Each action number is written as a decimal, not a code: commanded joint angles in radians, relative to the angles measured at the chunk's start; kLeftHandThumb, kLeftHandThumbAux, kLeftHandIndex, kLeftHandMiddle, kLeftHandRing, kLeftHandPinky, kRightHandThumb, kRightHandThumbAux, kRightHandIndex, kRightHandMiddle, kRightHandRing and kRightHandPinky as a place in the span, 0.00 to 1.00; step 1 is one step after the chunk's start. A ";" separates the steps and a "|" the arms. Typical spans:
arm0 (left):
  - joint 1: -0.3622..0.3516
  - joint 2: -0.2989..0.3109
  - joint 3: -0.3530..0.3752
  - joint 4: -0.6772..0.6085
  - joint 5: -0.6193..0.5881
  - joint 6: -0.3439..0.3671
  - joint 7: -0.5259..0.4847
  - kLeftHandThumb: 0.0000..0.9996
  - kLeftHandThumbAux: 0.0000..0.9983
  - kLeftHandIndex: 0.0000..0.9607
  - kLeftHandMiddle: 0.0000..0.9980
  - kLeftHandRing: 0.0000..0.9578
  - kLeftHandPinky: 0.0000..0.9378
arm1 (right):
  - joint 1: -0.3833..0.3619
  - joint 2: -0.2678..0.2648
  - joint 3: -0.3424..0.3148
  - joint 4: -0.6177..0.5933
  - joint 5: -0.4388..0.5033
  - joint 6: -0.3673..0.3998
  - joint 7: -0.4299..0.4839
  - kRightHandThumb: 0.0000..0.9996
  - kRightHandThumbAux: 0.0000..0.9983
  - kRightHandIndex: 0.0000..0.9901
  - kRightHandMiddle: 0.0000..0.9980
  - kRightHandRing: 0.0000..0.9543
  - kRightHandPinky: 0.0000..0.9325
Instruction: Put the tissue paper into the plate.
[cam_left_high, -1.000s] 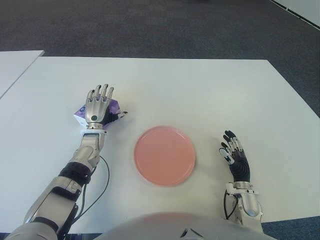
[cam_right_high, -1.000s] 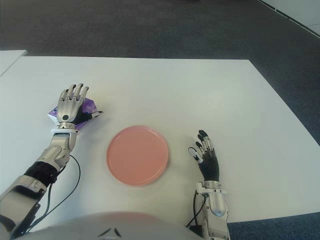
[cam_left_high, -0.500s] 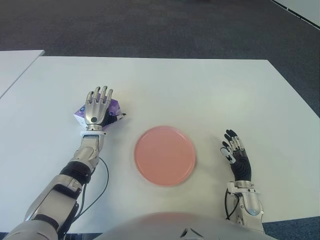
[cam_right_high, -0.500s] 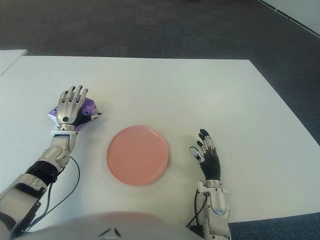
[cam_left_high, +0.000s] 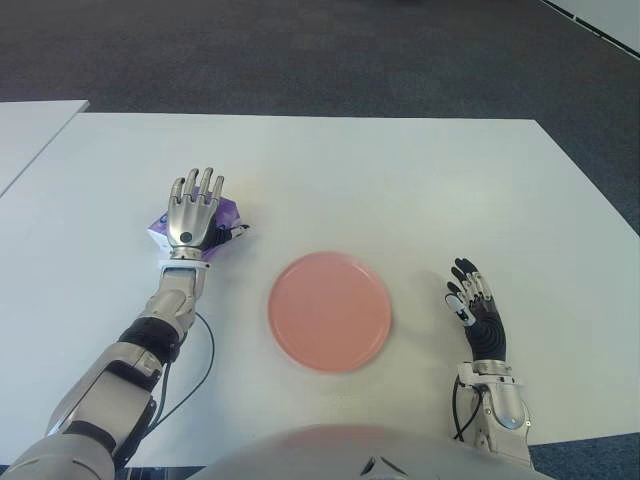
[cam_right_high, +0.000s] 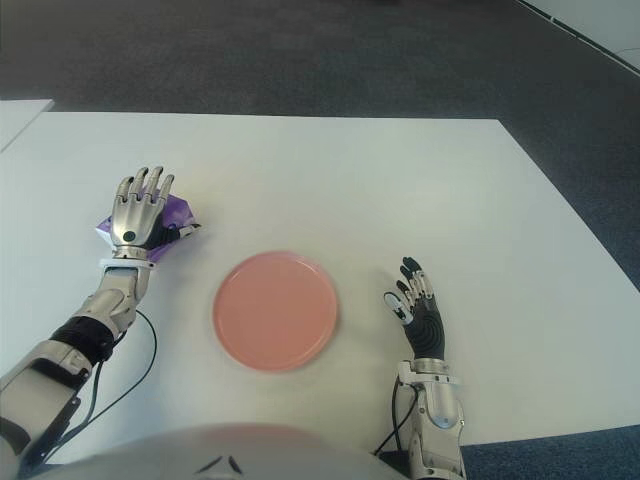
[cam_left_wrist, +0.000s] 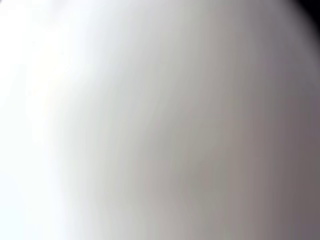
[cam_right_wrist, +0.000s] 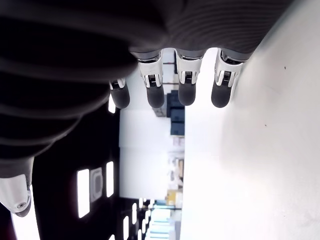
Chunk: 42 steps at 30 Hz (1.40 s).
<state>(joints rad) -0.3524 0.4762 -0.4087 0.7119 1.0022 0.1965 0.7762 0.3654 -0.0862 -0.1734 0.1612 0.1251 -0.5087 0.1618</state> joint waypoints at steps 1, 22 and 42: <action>-0.007 0.013 -0.011 0.016 -0.003 0.002 0.005 0.22 0.34 0.11 0.05 0.04 0.08 | 0.035 0.007 0.001 0.090 0.004 0.046 0.003 0.11 0.51 0.00 0.00 0.00 0.00; -0.033 0.040 -0.024 0.045 -0.012 0.052 -0.124 0.21 0.36 0.11 0.06 0.04 0.08 | 0.042 0.004 0.001 0.074 0.010 0.060 0.000 0.11 0.52 0.00 0.00 0.00 0.00; -0.065 0.039 0.004 0.059 -0.142 0.017 -0.356 0.20 0.34 0.12 0.11 0.10 0.15 | 0.078 0.010 -0.001 -0.001 0.024 0.074 -0.013 0.08 0.52 0.00 0.00 0.00 0.00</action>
<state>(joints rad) -0.4159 0.5127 -0.4064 0.7569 0.8846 0.2252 0.4703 0.4080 -0.0911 -0.1780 0.1230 0.1499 -0.4901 0.1540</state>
